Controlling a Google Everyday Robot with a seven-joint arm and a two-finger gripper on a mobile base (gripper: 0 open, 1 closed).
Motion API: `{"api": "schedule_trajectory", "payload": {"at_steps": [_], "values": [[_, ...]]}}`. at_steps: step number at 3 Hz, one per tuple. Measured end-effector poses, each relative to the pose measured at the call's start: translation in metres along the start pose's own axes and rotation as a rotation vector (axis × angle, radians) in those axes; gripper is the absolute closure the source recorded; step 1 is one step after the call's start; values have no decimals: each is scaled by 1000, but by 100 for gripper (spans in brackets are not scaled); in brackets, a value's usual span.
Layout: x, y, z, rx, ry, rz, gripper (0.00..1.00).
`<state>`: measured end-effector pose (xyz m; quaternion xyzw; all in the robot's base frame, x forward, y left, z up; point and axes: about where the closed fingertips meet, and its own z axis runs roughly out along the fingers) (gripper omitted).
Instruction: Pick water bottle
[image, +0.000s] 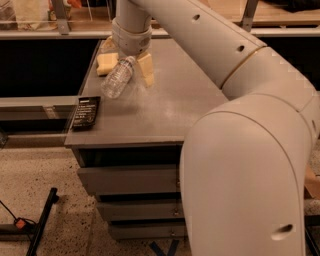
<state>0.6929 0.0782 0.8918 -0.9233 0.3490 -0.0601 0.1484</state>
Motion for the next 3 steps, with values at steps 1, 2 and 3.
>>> {"api": "schedule_trajectory", "payload": {"at_steps": [1, 2, 3], "values": [[2, -20, 16, -14, 62, -40, 0], [5, -30, 32, -37, 96, -61, 17], [1, -31, 49, -72, 101, -89, 40]]}}
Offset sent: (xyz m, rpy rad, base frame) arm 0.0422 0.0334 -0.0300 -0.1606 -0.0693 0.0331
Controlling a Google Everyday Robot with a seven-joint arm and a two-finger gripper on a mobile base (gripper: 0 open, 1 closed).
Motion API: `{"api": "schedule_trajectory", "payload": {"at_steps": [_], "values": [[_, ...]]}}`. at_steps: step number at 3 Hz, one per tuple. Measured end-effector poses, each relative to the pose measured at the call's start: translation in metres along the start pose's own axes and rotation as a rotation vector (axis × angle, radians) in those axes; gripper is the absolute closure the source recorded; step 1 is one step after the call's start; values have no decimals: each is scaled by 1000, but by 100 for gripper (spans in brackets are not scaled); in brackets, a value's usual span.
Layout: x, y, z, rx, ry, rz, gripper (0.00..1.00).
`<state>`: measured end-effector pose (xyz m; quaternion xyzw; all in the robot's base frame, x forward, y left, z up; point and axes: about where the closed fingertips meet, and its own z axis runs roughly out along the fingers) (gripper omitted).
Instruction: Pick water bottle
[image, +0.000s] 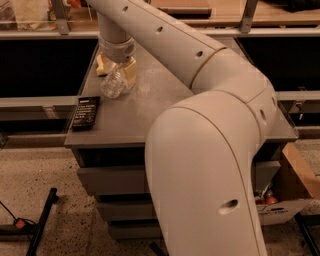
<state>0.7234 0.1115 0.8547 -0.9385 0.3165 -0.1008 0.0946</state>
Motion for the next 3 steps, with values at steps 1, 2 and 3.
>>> {"api": "schedule_trajectory", "payload": {"at_steps": [1, 2, 3], "values": [[-11, 2, 13, -29, -11, -27, 63], [-21, 7, 17, -39, -29, -41, 76], [-22, 7, 17, -38, -31, -41, 93]]}}
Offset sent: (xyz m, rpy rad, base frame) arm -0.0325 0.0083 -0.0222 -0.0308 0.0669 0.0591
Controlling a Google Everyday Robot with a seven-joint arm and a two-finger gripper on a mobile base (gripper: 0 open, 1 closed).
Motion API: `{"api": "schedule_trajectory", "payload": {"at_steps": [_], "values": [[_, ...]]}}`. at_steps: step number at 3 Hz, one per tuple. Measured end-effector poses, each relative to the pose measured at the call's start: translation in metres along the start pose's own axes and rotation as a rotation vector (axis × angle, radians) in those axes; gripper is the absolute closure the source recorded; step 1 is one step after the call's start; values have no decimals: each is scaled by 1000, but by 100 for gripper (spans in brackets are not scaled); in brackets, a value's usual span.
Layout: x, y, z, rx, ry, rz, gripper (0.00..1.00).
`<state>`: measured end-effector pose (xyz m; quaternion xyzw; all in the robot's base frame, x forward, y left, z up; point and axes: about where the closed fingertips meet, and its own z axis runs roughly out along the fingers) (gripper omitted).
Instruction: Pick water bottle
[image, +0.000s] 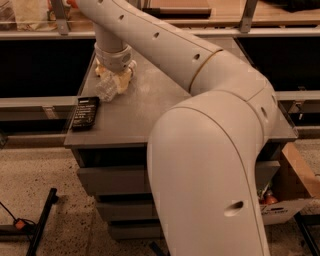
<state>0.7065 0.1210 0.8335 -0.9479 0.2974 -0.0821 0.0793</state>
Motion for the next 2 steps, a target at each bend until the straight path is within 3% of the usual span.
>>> {"api": "schedule_trajectory", "payload": {"at_steps": [1, 2], "values": [[10, 15, -19, 91, -75, 73, 100], [29, 42, -78, 256, -180, 184, 100]]}}
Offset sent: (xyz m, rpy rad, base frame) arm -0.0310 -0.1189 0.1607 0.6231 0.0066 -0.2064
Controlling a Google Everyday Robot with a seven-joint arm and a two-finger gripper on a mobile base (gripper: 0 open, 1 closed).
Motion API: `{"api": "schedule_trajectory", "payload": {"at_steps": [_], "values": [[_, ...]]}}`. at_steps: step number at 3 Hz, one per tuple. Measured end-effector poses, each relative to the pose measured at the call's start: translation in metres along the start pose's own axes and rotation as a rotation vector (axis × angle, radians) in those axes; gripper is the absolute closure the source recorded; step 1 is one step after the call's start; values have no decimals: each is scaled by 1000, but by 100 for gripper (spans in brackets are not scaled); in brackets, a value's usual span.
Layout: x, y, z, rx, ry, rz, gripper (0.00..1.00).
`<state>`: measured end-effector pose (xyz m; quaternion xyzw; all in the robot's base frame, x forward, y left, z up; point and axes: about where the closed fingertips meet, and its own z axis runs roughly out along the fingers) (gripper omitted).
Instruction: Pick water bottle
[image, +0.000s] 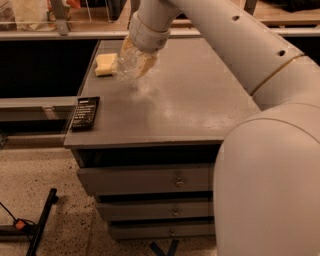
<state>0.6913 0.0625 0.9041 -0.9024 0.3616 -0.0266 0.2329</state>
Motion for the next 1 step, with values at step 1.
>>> {"api": "schedule_trajectory", "payload": {"at_steps": [1], "values": [[1, 4, -5, 14, -27, 19, 100]]}}
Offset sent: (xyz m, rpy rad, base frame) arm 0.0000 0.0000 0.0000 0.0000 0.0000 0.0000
